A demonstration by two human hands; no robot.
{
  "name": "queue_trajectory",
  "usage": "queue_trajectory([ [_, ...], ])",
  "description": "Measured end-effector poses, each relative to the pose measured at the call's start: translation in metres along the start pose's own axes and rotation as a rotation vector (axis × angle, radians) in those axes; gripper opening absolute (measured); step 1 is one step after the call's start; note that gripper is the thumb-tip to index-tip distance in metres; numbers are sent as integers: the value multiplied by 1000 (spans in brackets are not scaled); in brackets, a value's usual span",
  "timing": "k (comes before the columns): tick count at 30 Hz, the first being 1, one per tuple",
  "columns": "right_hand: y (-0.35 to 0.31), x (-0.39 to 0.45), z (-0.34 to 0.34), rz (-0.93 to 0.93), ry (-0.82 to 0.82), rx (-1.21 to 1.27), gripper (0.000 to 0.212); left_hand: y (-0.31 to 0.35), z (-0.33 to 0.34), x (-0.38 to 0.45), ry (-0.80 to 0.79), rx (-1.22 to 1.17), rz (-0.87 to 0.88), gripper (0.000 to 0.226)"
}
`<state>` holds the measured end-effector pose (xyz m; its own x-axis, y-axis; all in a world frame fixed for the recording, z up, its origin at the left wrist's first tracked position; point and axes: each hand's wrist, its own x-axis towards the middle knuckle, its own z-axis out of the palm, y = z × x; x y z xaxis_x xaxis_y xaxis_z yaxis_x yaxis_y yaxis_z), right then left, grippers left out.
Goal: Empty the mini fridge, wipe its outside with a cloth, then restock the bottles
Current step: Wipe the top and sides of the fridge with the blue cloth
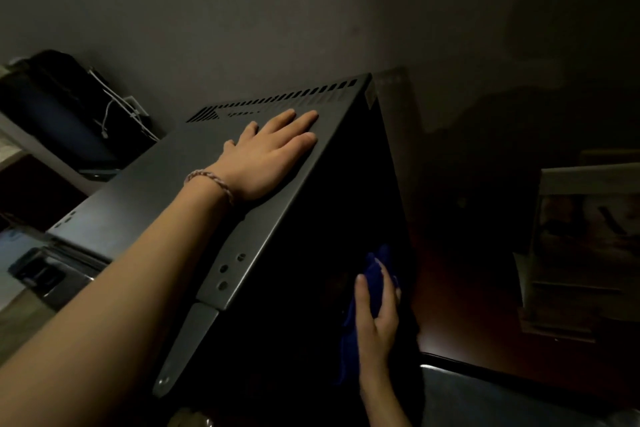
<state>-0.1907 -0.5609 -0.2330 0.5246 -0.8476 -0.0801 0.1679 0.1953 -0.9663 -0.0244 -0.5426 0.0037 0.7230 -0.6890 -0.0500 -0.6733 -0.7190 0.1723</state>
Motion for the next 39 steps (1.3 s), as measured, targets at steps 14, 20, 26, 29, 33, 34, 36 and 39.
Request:
queue_trajectory([
  [14,-74,-64,27,-632,-82,27,45,-6,3,7,12,36,8,78],
  [20,-12,-50,12,-531,-136,59,48,-13,2,13,1,29,47,68],
  [26,69,-60,-15,-120,-59,-9,50,-16,1,16,-1,32,56,70],
  [29,82,-66,-19,11,-47,-32,44,-15,1,17,-1,20,55,64],
  [33,52,-83,-5,-64,22,-35,47,-17,-1,16,-14,14,54,63],
  [34,35,-86,0,-129,10,-14,47,-17,-1,15,-7,28,53,67],
  [36,-11,-89,10,-283,-34,9,47,-12,0,11,10,57,39,73],
  [39,-82,-91,26,-528,-116,29,44,-4,2,7,15,57,15,80],
])
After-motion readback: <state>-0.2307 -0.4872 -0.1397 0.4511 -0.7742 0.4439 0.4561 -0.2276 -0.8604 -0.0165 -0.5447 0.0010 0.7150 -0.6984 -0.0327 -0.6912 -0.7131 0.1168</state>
